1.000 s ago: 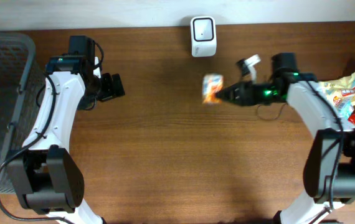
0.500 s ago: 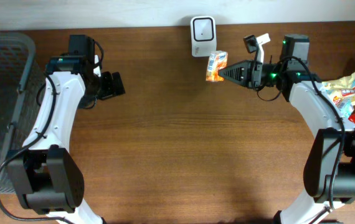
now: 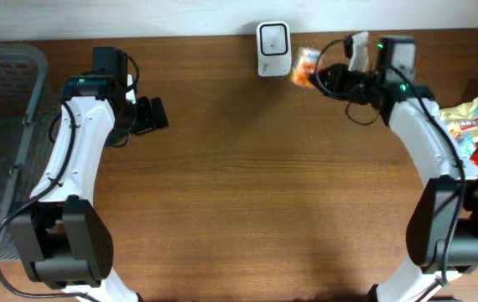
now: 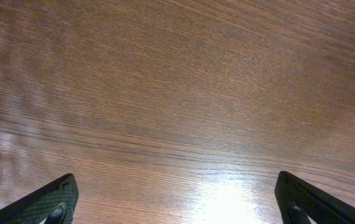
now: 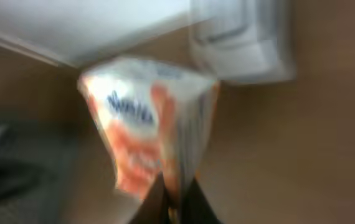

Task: Scan the item barcode
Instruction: 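Hold the orange tissue pack in front of the scanner with the right gripper, then carry the orange tissue pack to the right edge and release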

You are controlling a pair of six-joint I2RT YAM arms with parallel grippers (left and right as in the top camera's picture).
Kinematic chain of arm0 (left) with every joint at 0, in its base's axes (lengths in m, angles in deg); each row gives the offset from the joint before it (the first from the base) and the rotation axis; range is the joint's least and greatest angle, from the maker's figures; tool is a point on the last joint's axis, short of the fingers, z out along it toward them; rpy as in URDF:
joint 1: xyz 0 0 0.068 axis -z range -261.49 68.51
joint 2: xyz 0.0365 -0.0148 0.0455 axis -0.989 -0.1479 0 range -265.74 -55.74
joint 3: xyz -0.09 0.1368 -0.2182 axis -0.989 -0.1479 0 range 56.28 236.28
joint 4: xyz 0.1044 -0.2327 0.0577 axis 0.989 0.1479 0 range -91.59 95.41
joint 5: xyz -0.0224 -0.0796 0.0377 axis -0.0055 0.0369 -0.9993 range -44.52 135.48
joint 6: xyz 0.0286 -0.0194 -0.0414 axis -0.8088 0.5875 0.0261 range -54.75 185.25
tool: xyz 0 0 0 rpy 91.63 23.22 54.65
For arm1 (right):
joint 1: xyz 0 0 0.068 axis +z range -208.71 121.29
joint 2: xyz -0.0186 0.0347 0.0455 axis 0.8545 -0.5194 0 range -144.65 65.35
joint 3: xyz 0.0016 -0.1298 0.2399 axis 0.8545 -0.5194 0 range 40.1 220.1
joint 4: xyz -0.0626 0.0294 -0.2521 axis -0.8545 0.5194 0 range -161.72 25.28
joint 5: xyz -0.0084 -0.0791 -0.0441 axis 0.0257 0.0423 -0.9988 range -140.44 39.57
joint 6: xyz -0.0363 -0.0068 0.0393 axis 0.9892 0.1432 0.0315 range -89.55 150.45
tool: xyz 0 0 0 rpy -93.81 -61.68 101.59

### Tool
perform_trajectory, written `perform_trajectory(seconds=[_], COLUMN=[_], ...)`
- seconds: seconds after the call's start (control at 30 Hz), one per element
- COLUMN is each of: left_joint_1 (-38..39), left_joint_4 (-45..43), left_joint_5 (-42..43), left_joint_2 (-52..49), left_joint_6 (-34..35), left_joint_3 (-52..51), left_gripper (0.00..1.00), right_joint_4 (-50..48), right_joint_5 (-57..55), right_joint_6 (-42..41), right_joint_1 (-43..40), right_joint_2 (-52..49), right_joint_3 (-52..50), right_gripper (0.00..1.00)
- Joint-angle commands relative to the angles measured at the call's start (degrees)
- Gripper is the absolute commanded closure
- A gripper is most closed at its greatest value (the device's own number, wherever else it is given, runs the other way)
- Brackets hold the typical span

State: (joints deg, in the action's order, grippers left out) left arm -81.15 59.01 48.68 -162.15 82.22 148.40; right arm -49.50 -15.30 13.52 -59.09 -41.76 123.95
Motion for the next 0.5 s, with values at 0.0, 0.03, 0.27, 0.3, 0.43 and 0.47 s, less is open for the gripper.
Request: perform_trajectory(seconds=[0.0, 0.03, 0.27, 0.3, 0.43, 0.47], left_joint_1=[0.0, 0.0, 0.0, 0.0, 0.0, 0.0], left_joint_4=[-1.5, -2.8, -4.0, -4.0, -4.4, -4.9], left_joint_5=[0.5, 0.5, 0.5, 0.5, 0.5, 0.5], left_joint_2=[0.2, 0.2, 0.2, 0.2, 0.2, 0.2], left_joint_6=[0.3, 0.3, 0.3, 0.3, 0.3, 0.4], left_joint_3=[-0.2, -0.2, -0.2, -0.2, -0.2, -0.2], left_gripper=[0.01, 0.01, 0.01, 0.01, 0.01, 0.01], right_joint_4=[5.0, 2.2, -29.8, -32.3, -35.3, -35.3], right_joint_5=[-44.8, -56.4, -66.4, -62.3, -53.6, -51.9], right_joint_6=[16.7, 23.9, 47.4, 50.9, 53.5, 50.2], right_joint_1=[8.1, 11.5, 18.7, 19.3, 19.5, 19.5], right_joint_2=[0.3, 0.3, -11.8, -13.8, -17.0, -17.2], right_joint_3=[8.5, 8.9, 8.9, 8.9, 8.9, 8.9], right_gripper=[0.96, 0.96, 0.96, 0.96, 0.96, 0.96])
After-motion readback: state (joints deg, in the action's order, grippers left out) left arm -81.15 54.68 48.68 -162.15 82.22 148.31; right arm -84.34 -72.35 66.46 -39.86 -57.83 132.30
